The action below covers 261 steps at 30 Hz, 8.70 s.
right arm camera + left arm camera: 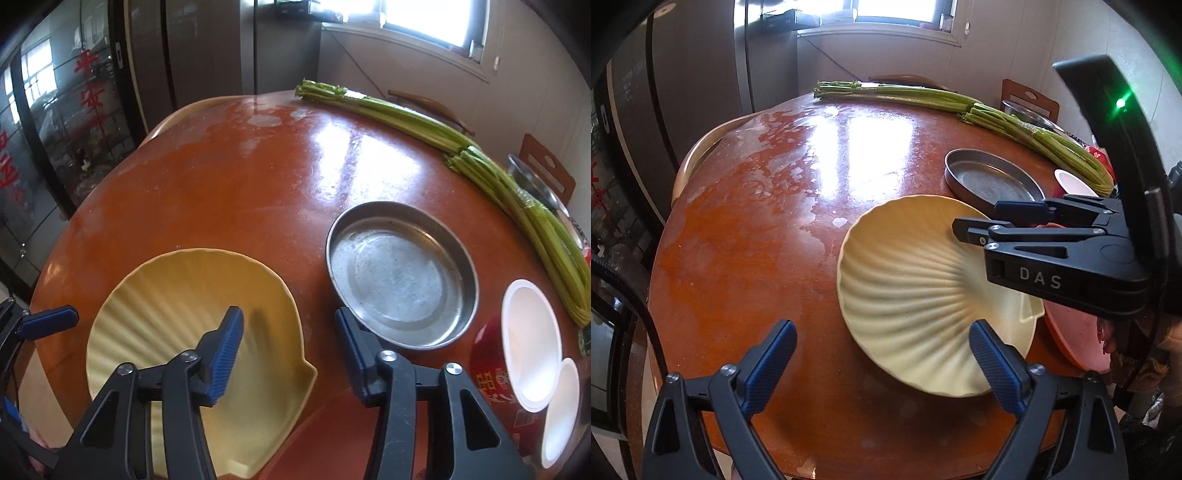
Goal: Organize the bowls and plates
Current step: 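Move the left gripper to the yellow shell plate rim and close, then lift and tilt the yellow shell plate with the left gripper, then lower the yellow shell plate onto the table and open the left gripper, then move the left gripper to the rim of the salmon-pink plate, then close the left gripper on the pink plate rim and lift it, then carry the pink plate toward the yellow shell plate with the left gripper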
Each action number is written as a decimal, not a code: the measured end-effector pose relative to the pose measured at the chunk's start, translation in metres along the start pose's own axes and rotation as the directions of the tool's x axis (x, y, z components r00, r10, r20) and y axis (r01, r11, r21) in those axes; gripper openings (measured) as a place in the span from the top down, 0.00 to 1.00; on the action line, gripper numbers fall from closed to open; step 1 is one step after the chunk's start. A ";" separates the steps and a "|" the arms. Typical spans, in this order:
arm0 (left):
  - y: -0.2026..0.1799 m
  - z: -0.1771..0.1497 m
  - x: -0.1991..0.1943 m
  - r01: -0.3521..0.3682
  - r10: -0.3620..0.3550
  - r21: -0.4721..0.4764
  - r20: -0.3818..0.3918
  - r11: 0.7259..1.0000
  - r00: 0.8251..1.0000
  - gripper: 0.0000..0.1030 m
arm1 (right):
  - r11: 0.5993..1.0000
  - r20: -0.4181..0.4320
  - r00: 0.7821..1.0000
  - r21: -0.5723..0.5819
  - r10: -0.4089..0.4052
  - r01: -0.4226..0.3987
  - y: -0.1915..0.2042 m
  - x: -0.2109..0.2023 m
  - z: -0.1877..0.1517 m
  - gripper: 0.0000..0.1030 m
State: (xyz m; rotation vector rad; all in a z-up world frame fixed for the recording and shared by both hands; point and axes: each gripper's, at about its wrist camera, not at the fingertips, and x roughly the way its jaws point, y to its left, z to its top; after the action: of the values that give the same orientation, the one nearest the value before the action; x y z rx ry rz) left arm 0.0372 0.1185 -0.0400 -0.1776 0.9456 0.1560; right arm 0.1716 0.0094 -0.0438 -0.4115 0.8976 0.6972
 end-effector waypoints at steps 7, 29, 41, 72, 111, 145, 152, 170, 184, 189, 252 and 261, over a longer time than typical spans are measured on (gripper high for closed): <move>0.003 0.000 0.011 0.025 -0.026 -0.041 -0.034 0.999 0.999 0.45 | 0.999 -0.004 0.999 0.007 0.053 -0.053 0.001 0.007 -0.005 0.65; 0.031 0.052 -0.016 0.021 -0.013 -0.079 0.100 0.997 0.995 0.58 | 0.988 0.192 0.978 0.120 0.078 -0.102 0.007 -0.058 0.008 0.65; 0.039 0.065 -0.002 0.018 -0.014 -0.039 0.112 0.999 0.994 0.58 | 0.981 0.206 0.977 0.175 0.049 -0.086 0.012 -0.058 0.010 0.64; 0.063 0.063 0.047 -0.030 0.030 -0.001 0.073 1.000 0.997 0.58 | 0.969 0.096 0.991 0.220 0.095 -0.114 0.026 0.003 -0.008 0.64; 0.027 0.062 -0.044 -0.058 0.044 0.054 0.232 0.997 0.972 0.37 | 0.967 0.308 0.951 0.237 0.016 -0.093 -0.002 -0.107 -0.023 0.47; -0.110 -0.002 -0.047 0.030 -0.048 0.166 0.104 0.986 0.993 0.33 | 0.978 0.217 0.976 0.205 -0.027 -0.019 -0.107 -0.136 -0.094 0.42; -0.122 -0.014 -0.022 0.043 -0.048 0.169 0.025 0.985 0.999 0.33 | 0.985 0.128 0.992 0.167 0.012 -0.033 -0.113 -0.106 -0.092 0.42; -0.133 -0.015 0.009 0.092 -0.082 0.151 -0.069 0.984 0.994 0.33 | 0.988 0.020 0.999 0.151 0.041 -0.043 -0.115 -0.065 -0.089 0.42; -0.139 -0.012 0.019 0.101 -0.087 0.173 -0.082 0.980 0.993 0.40 | 0.995 -0.052 0.998 0.100 -0.018 0.024 -0.110 -0.051 -0.084 0.51; -0.138 -0.011 0.021 0.088 -0.076 0.181 -0.072 0.980 0.994 0.42 | 0.994 -0.051 0.999 0.110 0.003 0.002 -0.110 -0.048 -0.082 0.51; -0.004 0.061 -0.069 0.015 -0.018 0.022 0.141 1.000 0.990 0.65 | 0.982 0.185 0.972 0.089 0.148 -0.166 0.001 -0.121 0.008 0.55; 0.044 0.074 -0.066 -0.028 0.026 0.007 0.128 1.000 0.991 0.65 | 0.976 0.158 0.970 0.093 0.182 -0.198 0.038 -0.096 0.038 0.55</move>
State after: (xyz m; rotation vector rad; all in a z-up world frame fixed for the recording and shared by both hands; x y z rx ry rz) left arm 0.0480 0.1739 0.0523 -0.1446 0.8217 0.1858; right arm 0.1251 0.0227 0.0554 -0.1749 0.8350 0.8402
